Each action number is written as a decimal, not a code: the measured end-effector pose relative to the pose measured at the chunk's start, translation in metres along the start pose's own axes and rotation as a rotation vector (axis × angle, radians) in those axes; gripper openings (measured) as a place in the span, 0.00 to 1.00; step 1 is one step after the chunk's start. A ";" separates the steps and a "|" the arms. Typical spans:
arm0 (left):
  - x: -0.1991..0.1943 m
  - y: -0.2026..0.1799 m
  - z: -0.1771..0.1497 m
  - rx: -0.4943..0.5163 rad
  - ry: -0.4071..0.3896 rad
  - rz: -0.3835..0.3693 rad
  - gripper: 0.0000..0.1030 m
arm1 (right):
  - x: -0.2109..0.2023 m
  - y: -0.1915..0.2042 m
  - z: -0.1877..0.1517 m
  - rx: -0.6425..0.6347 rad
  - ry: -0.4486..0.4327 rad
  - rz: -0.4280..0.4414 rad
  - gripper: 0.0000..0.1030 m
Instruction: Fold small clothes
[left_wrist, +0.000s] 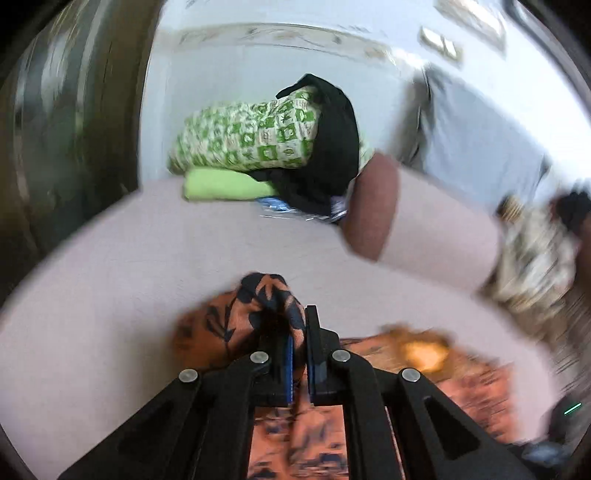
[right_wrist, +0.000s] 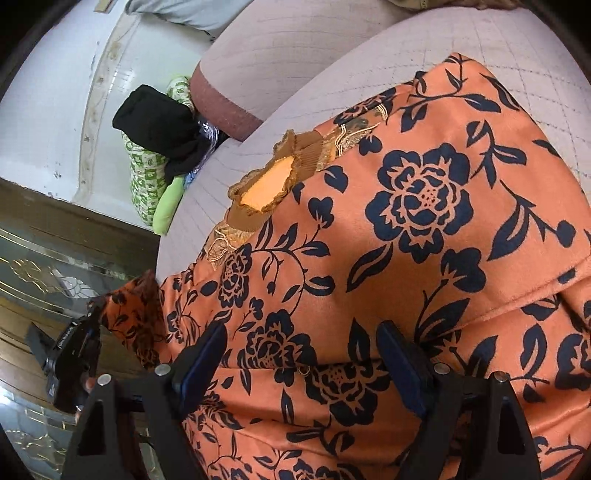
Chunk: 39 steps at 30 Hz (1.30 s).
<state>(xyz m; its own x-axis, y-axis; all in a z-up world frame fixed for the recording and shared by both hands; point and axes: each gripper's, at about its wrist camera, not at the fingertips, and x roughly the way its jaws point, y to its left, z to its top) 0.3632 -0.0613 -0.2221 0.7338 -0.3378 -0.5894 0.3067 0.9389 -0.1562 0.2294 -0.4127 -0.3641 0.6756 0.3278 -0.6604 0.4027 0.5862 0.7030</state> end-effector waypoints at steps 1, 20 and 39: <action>0.003 0.000 0.000 0.012 0.003 0.039 0.08 | -0.001 -0.001 0.001 0.004 0.007 0.004 0.83; 0.028 0.205 -0.052 -0.866 0.077 -0.066 0.88 | 0.008 0.000 0.001 -0.035 0.017 -0.010 0.83; 0.076 0.222 -0.088 -0.876 0.147 -0.083 0.17 | 0.007 -0.004 -0.002 -0.041 0.019 0.015 0.83</action>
<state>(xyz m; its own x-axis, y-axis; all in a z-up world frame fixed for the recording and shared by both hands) 0.4340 0.1272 -0.3714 0.6262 -0.4517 -0.6355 -0.2619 0.6458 -0.7171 0.2311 -0.4116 -0.3718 0.6695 0.3509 -0.6547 0.3663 0.6108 0.7020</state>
